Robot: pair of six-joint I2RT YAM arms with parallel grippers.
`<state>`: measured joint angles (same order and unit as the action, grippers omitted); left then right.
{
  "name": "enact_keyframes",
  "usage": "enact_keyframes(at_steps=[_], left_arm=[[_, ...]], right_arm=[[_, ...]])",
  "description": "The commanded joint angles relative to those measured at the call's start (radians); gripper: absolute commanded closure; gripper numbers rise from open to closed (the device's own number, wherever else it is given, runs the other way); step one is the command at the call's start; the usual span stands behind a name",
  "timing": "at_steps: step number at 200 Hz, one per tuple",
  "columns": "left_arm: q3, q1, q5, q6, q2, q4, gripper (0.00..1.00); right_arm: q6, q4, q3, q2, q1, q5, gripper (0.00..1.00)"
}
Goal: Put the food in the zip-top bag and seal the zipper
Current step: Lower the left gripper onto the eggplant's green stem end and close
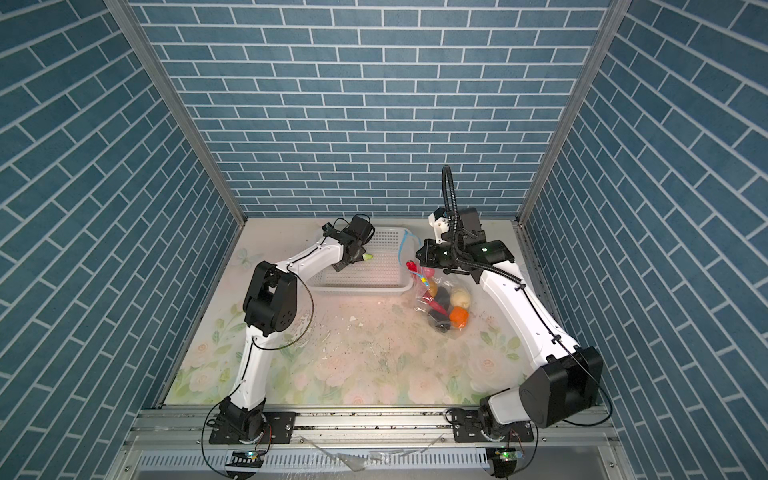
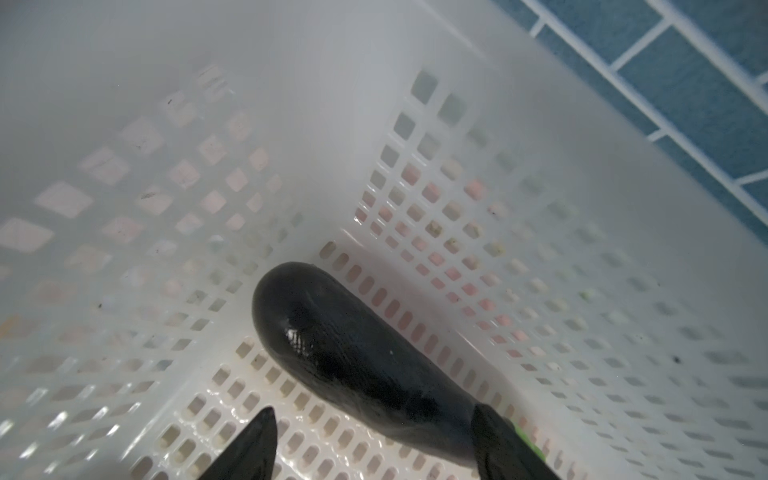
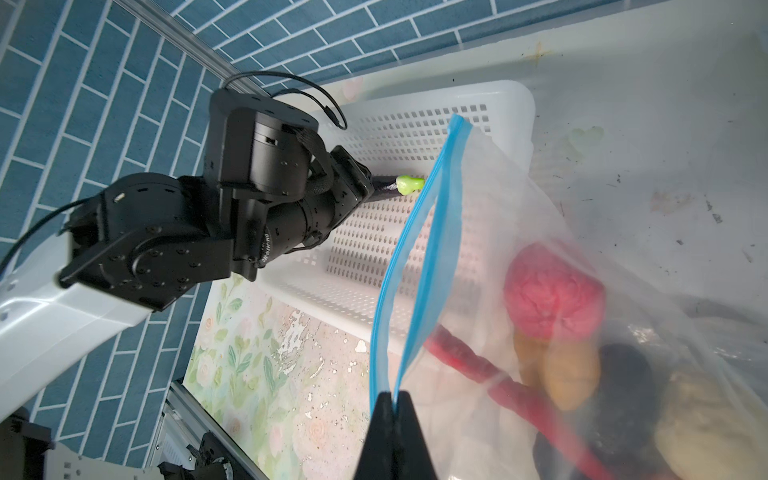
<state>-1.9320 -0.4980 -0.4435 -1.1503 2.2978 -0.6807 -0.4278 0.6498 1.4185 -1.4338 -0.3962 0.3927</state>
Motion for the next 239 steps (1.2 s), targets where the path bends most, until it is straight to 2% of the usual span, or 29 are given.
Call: enact_keyframes(at_steps=[1, 52, 94, 138, 162, 181, 206, 239], left_arm=[[0.017, 0.026, 0.016, -0.024, 0.001, 0.012, 0.25], [0.003, 0.048, 0.056, -0.018, 0.04, 0.016, 0.26], [0.022, 0.053, 0.098, -0.013, 0.053, 0.027, 0.33], [0.011, 0.065, 0.136, 0.03, 0.066, 0.027, 0.44], [0.032, 0.074, 0.146, 0.057, 0.044, 0.029, 0.54], [0.079, 0.072, 0.184, 0.092, 0.01, 0.089, 0.61], [0.101, 0.072, 0.297, 0.142, -0.019, 0.153, 0.67], [0.164, 0.066, 0.385, 0.182, -0.09, 0.223, 0.71]], right_arm=[[0.023, -0.011, 0.054, -0.019, 0.003, 0.026, 1.0], [0.021, 0.0, 0.065, -0.048, 0.003, 0.034, 1.0], [0.033, 0.024, 0.095, -0.046, 0.004, 0.015, 1.0], [0.042, 0.041, 0.112, -0.052, 0.003, 0.006, 1.0], [0.044, 0.045, 0.113, -0.054, 0.003, 0.002, 1.0], [0.043, 0.037, 0.115, -0.048, 0.003, -0.003, 1.0], [0.05, 0.056, 0.14, -0.043, 0.003, -0.008, 1.0], [0.048, 0.045, 0.114, -0.022, 0.003, -0.023, 1.0]])
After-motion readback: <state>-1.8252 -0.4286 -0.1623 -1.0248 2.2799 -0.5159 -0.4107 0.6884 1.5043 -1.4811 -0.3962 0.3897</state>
